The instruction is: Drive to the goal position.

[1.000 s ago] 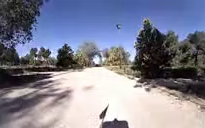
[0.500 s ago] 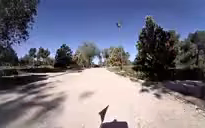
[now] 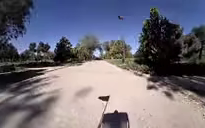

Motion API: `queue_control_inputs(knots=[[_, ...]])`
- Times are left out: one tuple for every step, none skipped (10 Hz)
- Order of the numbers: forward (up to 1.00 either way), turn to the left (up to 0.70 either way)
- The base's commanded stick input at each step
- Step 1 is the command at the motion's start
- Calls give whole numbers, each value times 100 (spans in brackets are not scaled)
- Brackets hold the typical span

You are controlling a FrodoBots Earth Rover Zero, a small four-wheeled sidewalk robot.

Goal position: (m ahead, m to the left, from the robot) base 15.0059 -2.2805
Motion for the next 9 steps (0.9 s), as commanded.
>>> queue_control_inputs(knots=[[100,4],[100,4],[100,4],[100,4],[100,4],[100,4],[100,4],[100,4],[100,4]])
